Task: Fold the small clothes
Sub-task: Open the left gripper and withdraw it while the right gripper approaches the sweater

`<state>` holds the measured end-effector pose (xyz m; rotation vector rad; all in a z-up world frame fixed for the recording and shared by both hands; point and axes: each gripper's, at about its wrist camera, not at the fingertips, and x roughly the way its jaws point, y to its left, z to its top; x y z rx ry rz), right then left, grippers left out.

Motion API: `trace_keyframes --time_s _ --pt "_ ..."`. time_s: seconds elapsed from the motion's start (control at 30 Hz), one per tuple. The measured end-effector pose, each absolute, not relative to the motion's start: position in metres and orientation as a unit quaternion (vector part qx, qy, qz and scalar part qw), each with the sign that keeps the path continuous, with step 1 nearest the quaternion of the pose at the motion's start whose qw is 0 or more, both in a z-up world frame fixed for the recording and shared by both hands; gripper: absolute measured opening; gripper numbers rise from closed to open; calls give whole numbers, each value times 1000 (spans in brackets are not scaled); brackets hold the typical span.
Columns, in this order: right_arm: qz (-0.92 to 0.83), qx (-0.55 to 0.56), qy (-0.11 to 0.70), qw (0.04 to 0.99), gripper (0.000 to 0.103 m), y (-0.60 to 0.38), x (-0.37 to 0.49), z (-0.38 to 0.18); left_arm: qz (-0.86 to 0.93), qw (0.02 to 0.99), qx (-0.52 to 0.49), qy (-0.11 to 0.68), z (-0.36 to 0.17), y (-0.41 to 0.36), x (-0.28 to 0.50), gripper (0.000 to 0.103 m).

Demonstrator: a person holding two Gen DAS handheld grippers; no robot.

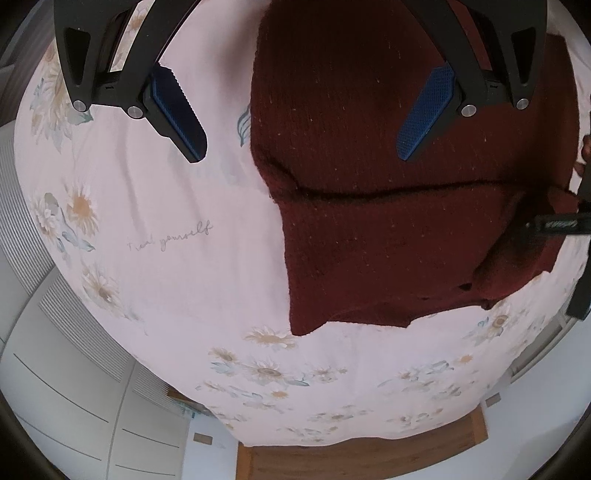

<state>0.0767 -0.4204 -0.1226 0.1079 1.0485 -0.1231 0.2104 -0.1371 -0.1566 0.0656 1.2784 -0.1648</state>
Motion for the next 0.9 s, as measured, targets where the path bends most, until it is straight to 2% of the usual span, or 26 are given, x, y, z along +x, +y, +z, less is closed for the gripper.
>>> trace_keyframes --time_s 0.17,0.4,0.53,0.73,0.9 --pt "-58 56 501 862 103 -420 74 -123 -98 796 25 596 -150 -118 193 101" --pt "-52 50 504 861 103 -412 73 -123 -77 797 57 596 -136 -71 179 101" --pt "-49 48 504 861 103 -407 73 -122 -50 818 80 568 -126 -30 178 101" --pt "-47 43 508 859 103 -397 73 -125 7 819 90 567 -146 28 172 100" --pt "-45 32 523 850 103 -384 76 -134 4 801 82 593 -177 46 186 77"
